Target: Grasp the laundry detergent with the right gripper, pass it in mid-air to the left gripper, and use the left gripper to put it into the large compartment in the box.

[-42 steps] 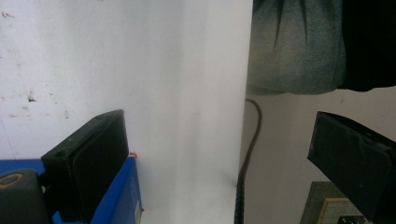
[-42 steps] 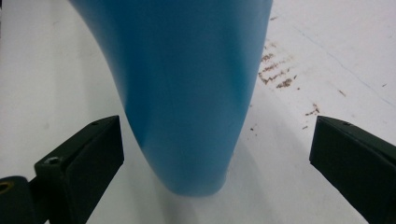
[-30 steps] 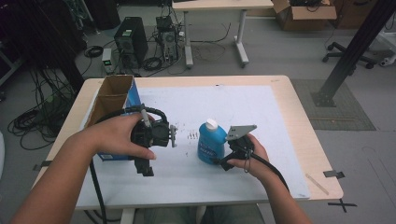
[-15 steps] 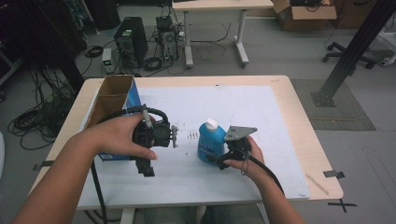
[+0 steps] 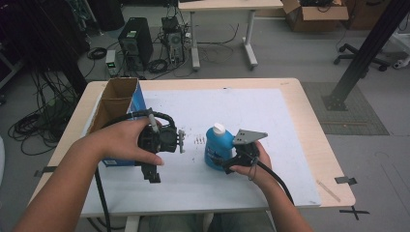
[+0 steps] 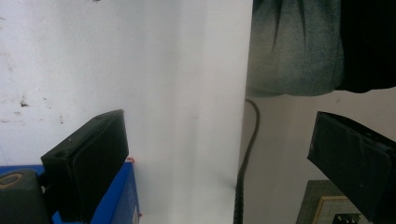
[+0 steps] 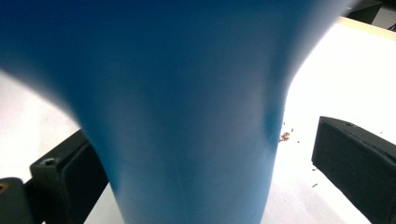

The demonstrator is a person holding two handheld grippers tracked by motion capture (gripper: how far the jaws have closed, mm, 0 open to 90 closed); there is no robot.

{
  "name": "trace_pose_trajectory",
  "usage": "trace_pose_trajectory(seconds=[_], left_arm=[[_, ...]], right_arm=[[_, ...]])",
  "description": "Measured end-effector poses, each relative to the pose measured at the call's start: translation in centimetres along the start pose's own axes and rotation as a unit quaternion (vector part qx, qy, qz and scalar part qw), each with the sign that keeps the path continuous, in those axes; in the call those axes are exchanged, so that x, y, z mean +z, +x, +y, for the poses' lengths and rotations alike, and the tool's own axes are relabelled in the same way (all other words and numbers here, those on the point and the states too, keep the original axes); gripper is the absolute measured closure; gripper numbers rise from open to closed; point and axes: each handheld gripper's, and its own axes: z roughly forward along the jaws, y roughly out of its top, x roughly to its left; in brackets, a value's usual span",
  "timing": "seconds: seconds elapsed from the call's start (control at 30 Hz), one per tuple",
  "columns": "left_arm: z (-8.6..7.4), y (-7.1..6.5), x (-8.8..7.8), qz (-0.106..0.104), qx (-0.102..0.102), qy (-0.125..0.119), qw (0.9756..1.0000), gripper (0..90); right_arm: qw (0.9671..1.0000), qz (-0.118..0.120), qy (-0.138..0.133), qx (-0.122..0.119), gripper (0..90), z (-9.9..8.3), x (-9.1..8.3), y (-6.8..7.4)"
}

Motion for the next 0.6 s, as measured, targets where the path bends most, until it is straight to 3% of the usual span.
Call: trace_pose_trajectory(seconds=[0.6], left_arm=[[0.07,0.02,0.1,0.0,0.001,0.0,1.0,5.3]], right_arm=[[0.9995,-0.017,-0.024,0.013,10.9,-0.31,0.21,0.38]])
